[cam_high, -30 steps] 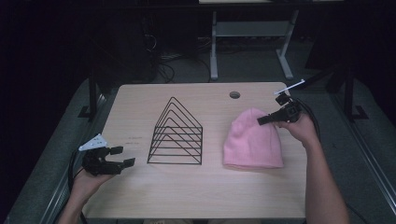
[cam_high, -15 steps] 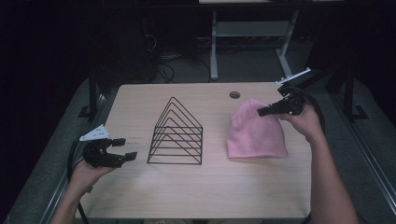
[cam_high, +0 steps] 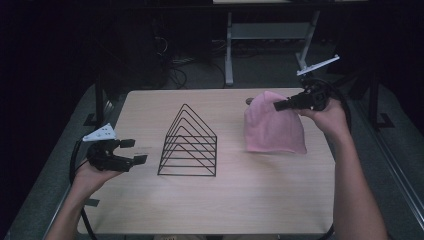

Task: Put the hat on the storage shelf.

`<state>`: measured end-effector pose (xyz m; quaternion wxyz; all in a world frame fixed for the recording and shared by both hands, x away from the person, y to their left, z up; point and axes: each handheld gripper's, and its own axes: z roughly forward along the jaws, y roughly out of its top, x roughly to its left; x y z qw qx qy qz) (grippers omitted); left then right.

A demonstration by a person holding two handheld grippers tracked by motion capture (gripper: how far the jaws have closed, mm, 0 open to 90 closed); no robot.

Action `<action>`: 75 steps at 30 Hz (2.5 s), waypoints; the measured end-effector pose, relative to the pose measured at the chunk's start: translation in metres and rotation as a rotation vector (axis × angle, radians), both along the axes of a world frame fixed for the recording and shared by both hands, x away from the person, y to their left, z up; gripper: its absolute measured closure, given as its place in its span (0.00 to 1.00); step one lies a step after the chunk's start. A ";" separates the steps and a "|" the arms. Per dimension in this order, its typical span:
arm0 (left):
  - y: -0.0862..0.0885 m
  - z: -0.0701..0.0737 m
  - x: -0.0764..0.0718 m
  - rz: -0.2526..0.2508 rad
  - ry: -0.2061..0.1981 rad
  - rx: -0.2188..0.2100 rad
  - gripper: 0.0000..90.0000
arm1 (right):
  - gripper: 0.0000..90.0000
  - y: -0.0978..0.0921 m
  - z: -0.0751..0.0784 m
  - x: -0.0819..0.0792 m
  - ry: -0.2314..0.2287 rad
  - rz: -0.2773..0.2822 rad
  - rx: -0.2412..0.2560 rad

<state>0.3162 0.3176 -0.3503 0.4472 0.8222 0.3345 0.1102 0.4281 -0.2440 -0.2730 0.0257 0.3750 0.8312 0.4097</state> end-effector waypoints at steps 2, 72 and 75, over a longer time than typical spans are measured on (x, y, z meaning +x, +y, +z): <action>-0.001 0.003 0.002 -0.009 -0.001 -0.001 0.20 | 0.86 0.003 0.008 -0.001 -0.013 0.007 0.007; -0.052 0.070 0.037 -0.199 0.011 -0.060 0.31 | 0.85 0.196 0.161 -0.013 -0.256 0.469 0.043; -0.051 0.070 0.037 -0.213 0.020 -0.076 0.35 | 0.85 0.203 0.161 -0.013 -0.255 0.480 0.049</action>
